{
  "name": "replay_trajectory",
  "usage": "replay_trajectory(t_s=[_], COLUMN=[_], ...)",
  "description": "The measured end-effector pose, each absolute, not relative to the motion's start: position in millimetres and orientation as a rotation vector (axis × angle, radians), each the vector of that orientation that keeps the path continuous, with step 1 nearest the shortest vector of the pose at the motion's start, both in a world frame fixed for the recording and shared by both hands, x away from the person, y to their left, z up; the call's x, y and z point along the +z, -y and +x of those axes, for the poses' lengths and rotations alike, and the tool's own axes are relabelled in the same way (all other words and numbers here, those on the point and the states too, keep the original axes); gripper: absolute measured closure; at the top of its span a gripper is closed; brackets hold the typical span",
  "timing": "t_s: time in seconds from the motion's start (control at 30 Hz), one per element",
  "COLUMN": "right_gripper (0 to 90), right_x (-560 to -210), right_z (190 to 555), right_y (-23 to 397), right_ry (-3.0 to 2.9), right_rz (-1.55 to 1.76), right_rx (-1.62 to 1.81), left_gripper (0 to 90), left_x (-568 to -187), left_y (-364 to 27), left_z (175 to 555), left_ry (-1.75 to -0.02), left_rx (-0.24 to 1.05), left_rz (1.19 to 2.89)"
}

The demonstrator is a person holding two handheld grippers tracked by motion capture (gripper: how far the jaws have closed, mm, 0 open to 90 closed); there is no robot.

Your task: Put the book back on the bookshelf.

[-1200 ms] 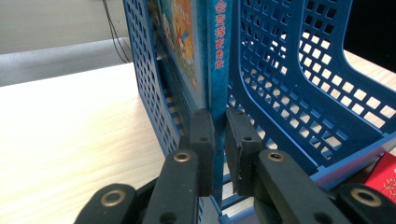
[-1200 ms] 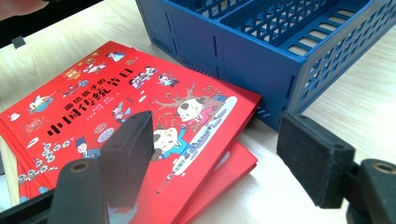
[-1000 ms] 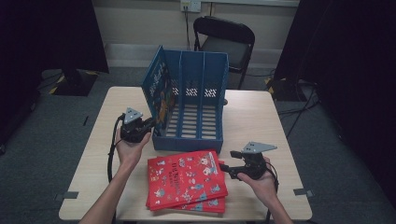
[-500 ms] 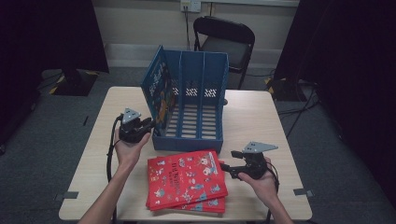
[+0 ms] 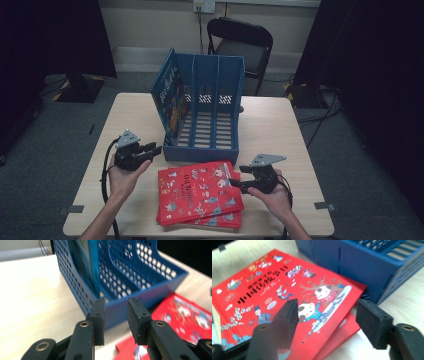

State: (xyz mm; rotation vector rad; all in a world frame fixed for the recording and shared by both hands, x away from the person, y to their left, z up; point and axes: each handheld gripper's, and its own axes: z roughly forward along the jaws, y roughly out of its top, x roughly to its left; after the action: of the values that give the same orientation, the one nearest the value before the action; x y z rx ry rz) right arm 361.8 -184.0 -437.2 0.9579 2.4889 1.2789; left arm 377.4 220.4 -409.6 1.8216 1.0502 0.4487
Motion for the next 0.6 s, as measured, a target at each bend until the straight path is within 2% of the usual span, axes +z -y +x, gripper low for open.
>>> replay_trajectory(t_s=[0.33,0.5,0.6], right_gripper=[35.2,32.6,33.3], right_x=[-458,-465,-465], right_z=[365,367,366], right_y=[164,170,169], right_ry=[-2.540,-2.553,-2.547], right_rz=[0.915,0.991,0.983], right_rx=[1.186,1.204,1.195], left_gripper=[68.3,58.4,55.9], left_x=[-441,-452,-457], left_y=[-220,-220,-219], left_z=[358,351,347], left_ry=[-1.052,-1.104,-1.107], left_rx=[0.328,0.312,0.288], left_rz=[1.893,1.918,1.927])
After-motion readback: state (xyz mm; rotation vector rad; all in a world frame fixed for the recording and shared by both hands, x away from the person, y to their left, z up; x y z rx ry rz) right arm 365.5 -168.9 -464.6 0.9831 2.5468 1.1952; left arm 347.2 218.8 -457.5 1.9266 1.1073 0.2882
